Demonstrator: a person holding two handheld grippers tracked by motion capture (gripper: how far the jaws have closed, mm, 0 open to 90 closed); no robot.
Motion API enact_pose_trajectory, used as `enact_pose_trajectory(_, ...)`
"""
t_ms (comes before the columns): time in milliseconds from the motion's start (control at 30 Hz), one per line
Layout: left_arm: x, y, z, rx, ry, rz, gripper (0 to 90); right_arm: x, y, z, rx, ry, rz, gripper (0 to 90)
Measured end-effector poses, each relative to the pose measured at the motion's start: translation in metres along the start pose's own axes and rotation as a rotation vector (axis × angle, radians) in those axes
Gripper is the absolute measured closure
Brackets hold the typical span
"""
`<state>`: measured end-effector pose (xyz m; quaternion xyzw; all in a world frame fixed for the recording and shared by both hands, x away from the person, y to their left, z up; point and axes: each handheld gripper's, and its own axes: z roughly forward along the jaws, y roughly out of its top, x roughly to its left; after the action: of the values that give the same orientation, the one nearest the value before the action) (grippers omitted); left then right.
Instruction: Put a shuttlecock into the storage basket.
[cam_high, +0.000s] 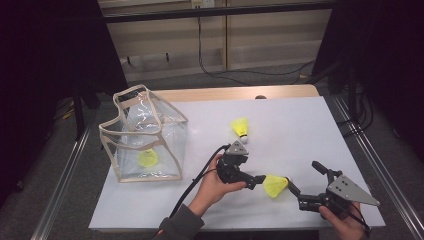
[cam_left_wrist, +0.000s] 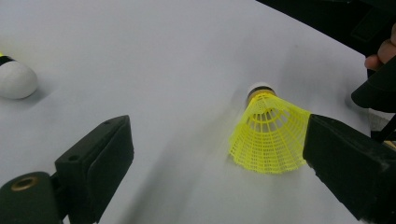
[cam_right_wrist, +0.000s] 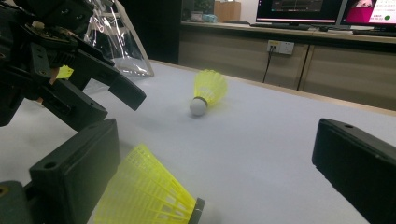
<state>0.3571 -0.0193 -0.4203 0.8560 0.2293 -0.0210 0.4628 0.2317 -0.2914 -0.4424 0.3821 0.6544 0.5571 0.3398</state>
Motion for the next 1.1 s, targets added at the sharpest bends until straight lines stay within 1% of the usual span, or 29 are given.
enact_pose_trajectory(67,0.000,0.000,0.001,0.004,-0.001,0.006,8.7,0.000,0.000,0.000,0.000,-0.001,0.000,0.9)
enact_pose_trajectory(333,0.001,0.001,0.003,0.003,-0.003,0.002,8.7,-0.001,0.000,0.000,0.003,-0.002,-0.001,0.9)
enact_pose_trajectory(433,0.002,0.001,0.004,-0.001,0.003,0.001,8.7,0.000,0.000,0.000,0.007,-0.001,0.000,0.9)
enact_pose_trajectory(500,0.002,0.001,0.005,0.008,0.005,0.008,8.8,0.000,-0.001,0.000,0.010,-0.002,-0.002,0.9)
enact_pose_trajectory(700,0.002,-0.001,0.009,0.017,0.006,0.004,8.8,-0.001,-0.001,0.000,0.006,-0.005,0.002,0.9)
enact_pose_trajectory(867,0.001,-0.001,0.013,0.027,0.003,0.012,8.8,0.000,-0.001,0.001,0.008,-0.001,0.000,0.9)
enact_pose_trajectory(967,0.001,0.000,0.016,0.017,0.005,0.009,9.4,-0.001,-0.001,0.001,0.008,-0.002,0.002,0.9)
enact_pose_trajectory(1033,0.001,0.001,0.017,0.028,0.000,0.017,9.4,-0.001,-0.001,0.001,0.008,-0.003,0.003,0.9)
enact_pose_trajectory(1100,0.000,0.001,0.019,0.029,-0.001,0.016,9.4,-0.001,-0.001,0.001,0.009,-0.004,0.000,0.9)
